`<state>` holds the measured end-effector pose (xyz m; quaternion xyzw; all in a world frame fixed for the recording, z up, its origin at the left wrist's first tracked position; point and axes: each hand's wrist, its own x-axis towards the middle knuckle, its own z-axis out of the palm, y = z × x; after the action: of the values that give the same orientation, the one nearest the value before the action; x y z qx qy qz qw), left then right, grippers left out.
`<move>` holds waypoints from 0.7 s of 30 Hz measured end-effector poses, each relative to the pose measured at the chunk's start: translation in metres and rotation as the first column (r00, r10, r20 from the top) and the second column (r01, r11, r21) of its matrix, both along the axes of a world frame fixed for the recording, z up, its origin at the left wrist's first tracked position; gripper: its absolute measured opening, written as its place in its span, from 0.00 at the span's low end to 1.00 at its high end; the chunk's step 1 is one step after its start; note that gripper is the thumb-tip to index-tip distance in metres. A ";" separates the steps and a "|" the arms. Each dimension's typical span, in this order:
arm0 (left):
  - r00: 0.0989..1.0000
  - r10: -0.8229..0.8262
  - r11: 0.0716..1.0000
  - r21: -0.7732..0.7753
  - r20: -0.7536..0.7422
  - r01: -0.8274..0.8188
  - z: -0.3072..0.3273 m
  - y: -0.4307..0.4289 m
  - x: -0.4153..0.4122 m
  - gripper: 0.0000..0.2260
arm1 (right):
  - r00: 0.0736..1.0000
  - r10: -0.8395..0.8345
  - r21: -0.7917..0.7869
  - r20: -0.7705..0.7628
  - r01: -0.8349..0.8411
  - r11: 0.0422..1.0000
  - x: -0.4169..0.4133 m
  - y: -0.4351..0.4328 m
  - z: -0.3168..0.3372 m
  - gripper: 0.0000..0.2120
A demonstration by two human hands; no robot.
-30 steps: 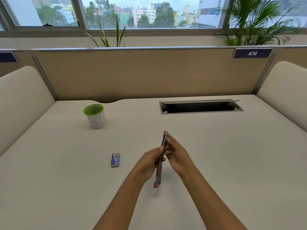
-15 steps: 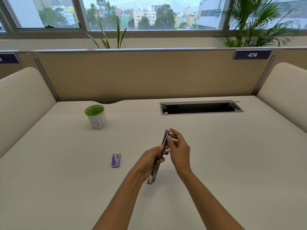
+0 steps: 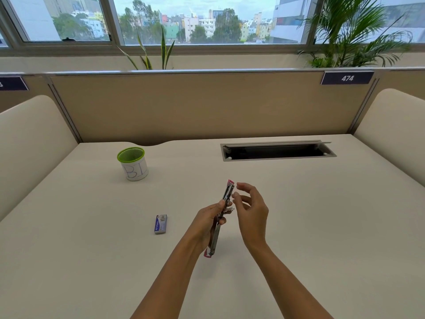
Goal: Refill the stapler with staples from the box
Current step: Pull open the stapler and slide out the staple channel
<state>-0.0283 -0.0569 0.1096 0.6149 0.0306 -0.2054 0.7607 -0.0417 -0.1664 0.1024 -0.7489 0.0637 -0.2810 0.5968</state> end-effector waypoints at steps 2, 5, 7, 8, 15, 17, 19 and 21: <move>1.000 0.010 1.000 -0.025 -0.012 -0.011 0.001 0.000 0.000 0.14 | 1.000 -0.018 -0.018 0.011 0.018 1.000 0.000 -0.001 0.000 0.09; 1.000 0.011 1.000 -0.018 -0.011 -0.011 0.002 -0.001 -0.001 0.15 | 1.000 -0.006 0.006 -0.017 0.006 1.000 0.000 0.000 0.003 0.08; 1.000 0.014 1.000 -0.027 -0.004 -0.015 0.001 -0.002 -0.001 0.15 | 0.999 0.002 0.048 -0.044 0.000 0.999 0.000 0.001 0.004 0.07; 1.000 0.018 1.000 -0.021 0.001 -0.018 0.001 -0.002 -0.001 0.15 | 0.998 0.002 0.061 -0.056 0.002 0.998 0.000 0.001 0.005 0.07; 0.998 0.016 0.999 0.041 0.055 -0.018 -0.005 0.000 -0.001 0.14 | 0.984 0.036 0.044 -0.174 -0.029 0.999 -0.001 0.005 0.012 0.11; 0.998 0.009 0.998 0.057 0.062 -0.013 -0.005 0.002 0.000 0.15 | 0.976 0.022 -0.072 -0.217 -0.038 0.997 0.000 0.004 0.015 0.11; 0.997 0.020 0.998 0.053 0.070 -0.024 -0.005 0.004 0.001 0.14 | 0.963 -0.015 -0.232 -0.269 -0.050 0.971 0.001 0.002 0.017 0.10; 0.996 0.027 0.998 0.056 0.083 -0.031 -0.003 0.005 0.004 0.13 | 0.956 -0.027 -0.305 -0.293 -0.067 0.950 0.002 0.001 0.017 0.10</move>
<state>-0.0248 -0.0520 0.1062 0.6438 0.0141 -0.1680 0.7464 -0.0396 -0.1654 0.1192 -0.8675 0.0986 -0.1672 0.4580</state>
